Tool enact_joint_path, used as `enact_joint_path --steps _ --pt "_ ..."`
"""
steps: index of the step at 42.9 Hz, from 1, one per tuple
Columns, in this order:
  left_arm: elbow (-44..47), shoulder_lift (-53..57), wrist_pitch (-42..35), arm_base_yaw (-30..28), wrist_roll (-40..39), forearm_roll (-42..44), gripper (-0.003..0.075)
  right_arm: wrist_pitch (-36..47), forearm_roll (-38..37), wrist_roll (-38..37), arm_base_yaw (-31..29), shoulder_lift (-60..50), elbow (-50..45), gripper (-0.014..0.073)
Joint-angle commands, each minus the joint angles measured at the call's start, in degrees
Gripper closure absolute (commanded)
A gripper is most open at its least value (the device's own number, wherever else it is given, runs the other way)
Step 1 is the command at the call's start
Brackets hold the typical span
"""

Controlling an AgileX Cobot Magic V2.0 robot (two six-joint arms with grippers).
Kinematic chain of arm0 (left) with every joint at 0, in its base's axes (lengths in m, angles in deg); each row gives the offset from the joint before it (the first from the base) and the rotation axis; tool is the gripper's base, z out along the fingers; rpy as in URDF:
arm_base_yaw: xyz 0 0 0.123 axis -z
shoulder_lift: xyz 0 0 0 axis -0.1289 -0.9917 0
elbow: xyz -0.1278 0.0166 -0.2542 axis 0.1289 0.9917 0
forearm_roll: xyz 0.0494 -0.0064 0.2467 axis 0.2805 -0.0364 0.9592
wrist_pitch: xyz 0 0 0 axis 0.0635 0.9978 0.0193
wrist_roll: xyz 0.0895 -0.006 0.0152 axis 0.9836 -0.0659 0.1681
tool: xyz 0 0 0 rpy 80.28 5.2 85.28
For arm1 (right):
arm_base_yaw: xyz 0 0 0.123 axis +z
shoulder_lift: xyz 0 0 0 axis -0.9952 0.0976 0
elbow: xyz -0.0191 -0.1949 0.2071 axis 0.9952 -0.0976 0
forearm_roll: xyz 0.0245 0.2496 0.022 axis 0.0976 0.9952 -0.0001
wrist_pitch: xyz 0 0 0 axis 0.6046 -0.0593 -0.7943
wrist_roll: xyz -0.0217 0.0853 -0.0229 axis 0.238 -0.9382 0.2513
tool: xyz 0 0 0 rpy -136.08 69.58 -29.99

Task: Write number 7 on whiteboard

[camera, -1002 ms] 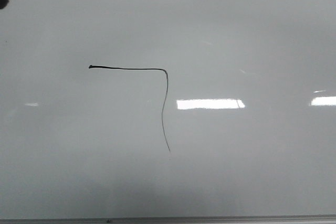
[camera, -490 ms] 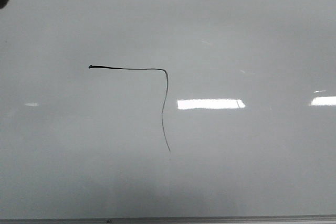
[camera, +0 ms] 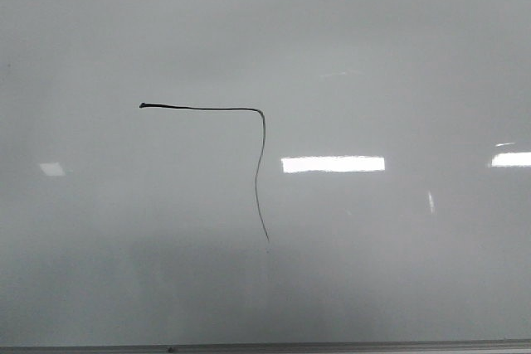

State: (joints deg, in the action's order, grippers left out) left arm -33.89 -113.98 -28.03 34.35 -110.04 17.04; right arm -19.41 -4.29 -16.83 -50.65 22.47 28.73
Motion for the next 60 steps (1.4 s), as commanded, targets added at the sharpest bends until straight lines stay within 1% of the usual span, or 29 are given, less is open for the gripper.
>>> enact_joint_path --steps 1,5,8,10,11,14,16,18,20,24,27,30,38,45,50,57,60 --pt "-2.9 -0.7 -1.3 -9.3 -1.4 5.6 0.0721 5.0 -0.6 -4.7 -5.3 -7.3 -4.7 0.0180" --pt "-2.8 -1.9 -3.6 -18.9 -1.4 8.3 0.0721 9.2 -0.6 -7.7 -10.7 -13.9 -12.1 0.0259" --pt "-2.8 -3.0 -6.1 -25.9 -1.3 8.2 0.0721 12.0 -0.6 -9.0 -14.7 -19.3 -17.8 0.0352" --pt "-2.8 -4.3 -7.8 -30.5 -1.3 8.2 0.0721 13.7 -0.6 -9.2 -17.3 -23.1 -21.4 0.0438" --pt "-2.8 -5.0 -8.2 -31.6 -1.2 8.2 0.0721 14.4 -0.6 -9.2 -18.2 -24.6 -22.8 0.0460" --pt "-2.8 -7.5 -10.8 -36.1 -0.8 8.2 0.0721 16.6 -0.6 -9.2 -21.1 -30.1 -27.5 0.0571" --pt "-2.8 -9.6 -12.5 -38.0 -0.6 8.2 0.0721 18.1 -0.6 -9.2 -22.2 -32.7 -29.5 0.0630" --pt "-2.8 -11.8 -14.4 -38.9 -0.6 8.2 0.0721 19.6 -0.6 -9.2 -22.9 -35.7 -31.7 0.0669" --pt "-2.8 -13.8 -16.4 -39.3 -0.6 8.2 0.0721 20.8 -0.6 -9.2 -23.1 -37.7 -33.0 0.0657" --pt "-2.8 -19.0 -22.6 -39.3 -0.6 8.2 0.0721 22.6 -0.6 -9.2 -23.1 -40.6 -34.9 0.0662" --pt "-2.9 -23.2 -27.1 -39.3 -0.6 8.2 0.0721 22.7 -0.6 -9.1 -23.1 -41.3 -35.3 0.0662" --pt "-3.7 -27.5 -29.7 -39.3 -0.6 8.3 0.0721 22.6 -0.6 -9.1 -23.1 -41.3 -35.3 0.0662" --pt "-7.5 -38.1 -30.6 -39.4 -0.6 8.1 0.0720 22.5 -0.6 -9.1 -23.1 -41.3 -35.3 0.0662" --pt "-9.8 -42.6 -31.4 -39.4 -0.6 7.7 0.0709 22.4 -0.6 -9.1 -23.1 -41.3 -35.3 0.0662" --pt "-10.4 -43.5 -31.5 -39.4 -0.6 7.7 0.0629 22.4 -0.6 -9.1 -23.1 -41.3 -35.3 0.0662" --pt "-10.4 -42.6 -30.3 -39.4 -0.6 6.5 0.0434 22.4 -0.6 -9.1 -23.1 -41.3 -35.3 0.0662" --pt "-10.4 -41.7 -30.2 -39.4 -0.6 6.4 0.0374 22.4 -0.6 -9.1 -23.1 -41.3 -35.3 0.0662"
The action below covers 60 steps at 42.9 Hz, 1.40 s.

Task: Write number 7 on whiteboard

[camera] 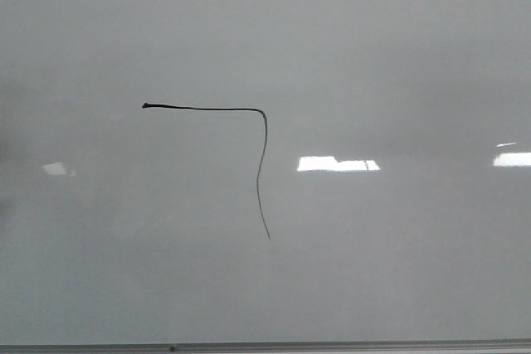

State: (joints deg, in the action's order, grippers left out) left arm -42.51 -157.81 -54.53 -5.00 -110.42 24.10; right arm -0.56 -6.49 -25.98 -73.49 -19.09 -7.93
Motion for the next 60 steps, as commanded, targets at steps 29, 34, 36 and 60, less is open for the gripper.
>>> enact_joint_path --steps 29,34,36,60 --pt "11.5 42.8 -1.2 0.0 -0.3 -1.9 0.0412 3.2 1.6 0.0 -0.3 0.3 1.4 0.0662" --pt "14.3 52.9 -1.1 0.0 -0.3 -1.9 0.0578 3.1 1.6 0.0 -0.3 0.3 1.4 0.0662" --pt "15.0 56.8 -0.6 0.0 -0.3 -1.9 0.0651 3.1 1.6 0.0 -0.3 0.3 1.4 0.0662" --pt "16.2 73.5 -0.1 0.0 -0.3 -1.9 0.0741 3.1 1.6 0.0 -0.3 0.3 1.4 0.0662"
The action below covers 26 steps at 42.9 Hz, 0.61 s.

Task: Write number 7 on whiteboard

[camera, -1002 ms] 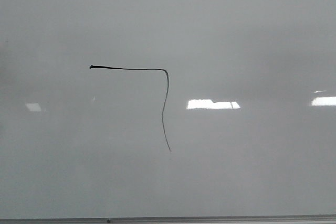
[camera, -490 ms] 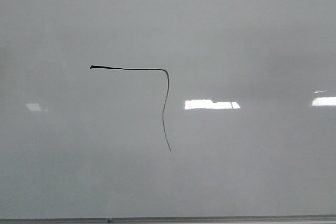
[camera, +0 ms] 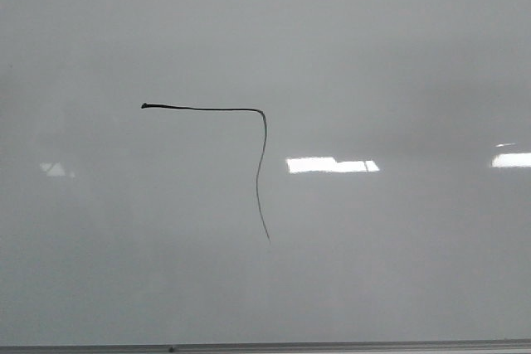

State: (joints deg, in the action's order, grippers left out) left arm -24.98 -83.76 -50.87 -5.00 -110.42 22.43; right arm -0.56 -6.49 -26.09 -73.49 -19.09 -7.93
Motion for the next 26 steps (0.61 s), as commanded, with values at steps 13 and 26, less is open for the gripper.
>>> enact_joint_path --steps 13,26 --pt "-1.2 -0.6 -3.8 0.0 -0.3 -0.2 0.0741 3.1 1.6 0.2 -0.3 0.3 1.4 0.0662" --pt "4.8 3.3 -6.6 -1.6 26.8 -27.4 0.0741 3.1 1.6 0.2 -0.3 0.3 1.4 0.0662"
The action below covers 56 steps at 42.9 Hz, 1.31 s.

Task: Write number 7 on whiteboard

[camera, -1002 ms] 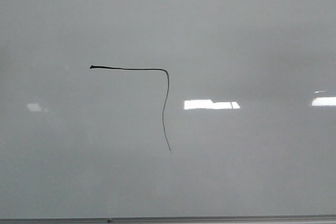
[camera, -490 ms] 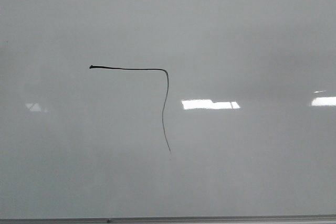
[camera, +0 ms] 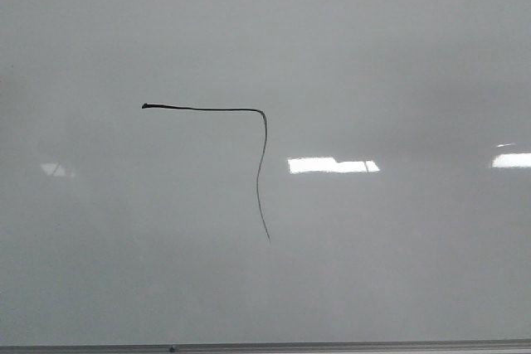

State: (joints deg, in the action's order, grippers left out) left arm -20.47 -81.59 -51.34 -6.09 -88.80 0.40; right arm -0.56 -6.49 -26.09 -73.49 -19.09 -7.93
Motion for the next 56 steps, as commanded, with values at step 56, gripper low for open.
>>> enact_joint_path --steps 56 --pt "18.7 11.8 -7.9 -4.7 5.2 -2.5 0.0741 2.6 1.6 0.2 -0.3 0.3 1.4 0.0662"
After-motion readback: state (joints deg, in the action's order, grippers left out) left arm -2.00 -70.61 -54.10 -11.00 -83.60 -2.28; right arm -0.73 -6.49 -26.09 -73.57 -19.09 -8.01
